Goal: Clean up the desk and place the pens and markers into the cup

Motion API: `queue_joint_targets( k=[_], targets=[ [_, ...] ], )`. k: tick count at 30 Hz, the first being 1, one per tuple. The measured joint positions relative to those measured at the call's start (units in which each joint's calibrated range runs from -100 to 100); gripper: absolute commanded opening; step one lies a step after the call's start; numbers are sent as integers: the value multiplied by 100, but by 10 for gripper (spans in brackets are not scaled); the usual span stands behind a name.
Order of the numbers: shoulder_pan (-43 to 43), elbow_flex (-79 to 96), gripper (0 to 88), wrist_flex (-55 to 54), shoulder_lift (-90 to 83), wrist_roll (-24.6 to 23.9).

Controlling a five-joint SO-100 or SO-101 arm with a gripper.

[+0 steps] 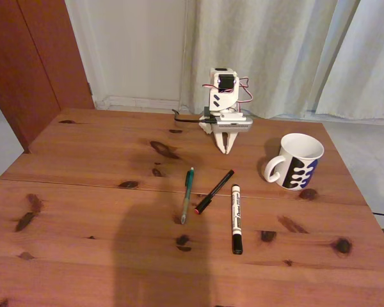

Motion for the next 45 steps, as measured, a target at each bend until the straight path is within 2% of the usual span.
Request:
queue_joint_targets(
  k=[10, 17, 33, 45],
  targets=[
    [88, -535, 8, -315, 754, -103],
    [88, -1936, 8, -315, 2831, -127],
    [418, -6335, 8, -315, 8280, -200],
    [1100, -8442, 8, -315, 10186, -244]
  ],
)
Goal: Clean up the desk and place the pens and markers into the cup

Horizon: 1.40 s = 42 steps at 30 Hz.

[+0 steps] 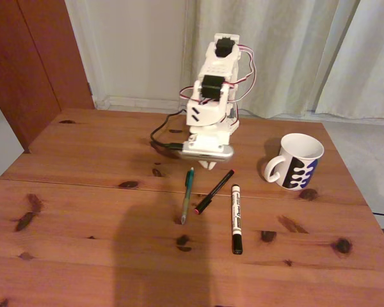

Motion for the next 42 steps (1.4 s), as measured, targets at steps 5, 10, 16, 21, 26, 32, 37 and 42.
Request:
queue_joint_targets(
  k=[5, 10, 16, 21, 26, 32, 37, 42],
  targets=[
    [352, -611, 13, 0, 534, 210],
    [521, -1087, 15, 0, 1051, 317],
    [521, -1223, 35, 0, 1381, 317],
    [521, -1223, 139, -232, 1407, 317],
    [521, -1223, 153, -796, 1619, 317],
    [521, -1223, 152, -995, 1831, 337],
    [521, -1223, 152, -1012, 1890, 337],
    [462, -994, 152, -1012, 1932, 342]
  ],
)
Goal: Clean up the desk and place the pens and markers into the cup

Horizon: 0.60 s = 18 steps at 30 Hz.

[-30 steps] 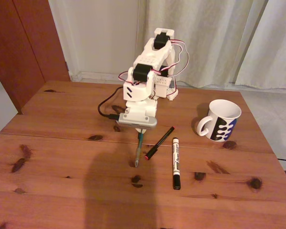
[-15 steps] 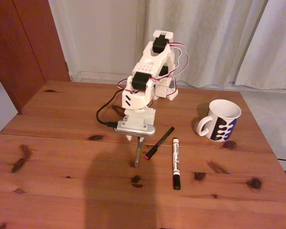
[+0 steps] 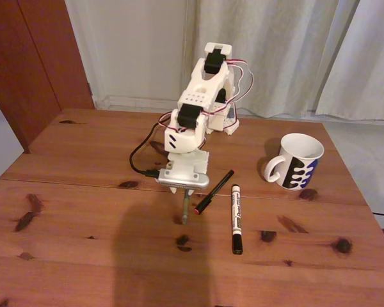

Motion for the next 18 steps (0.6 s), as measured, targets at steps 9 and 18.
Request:
queue_joint_targets(
  k=[9, 18],
  targets=[
    [-242, 442, 146, -66, -68, 5],
    [-242, 450, 5, -41, -59, 10]
  ],
)
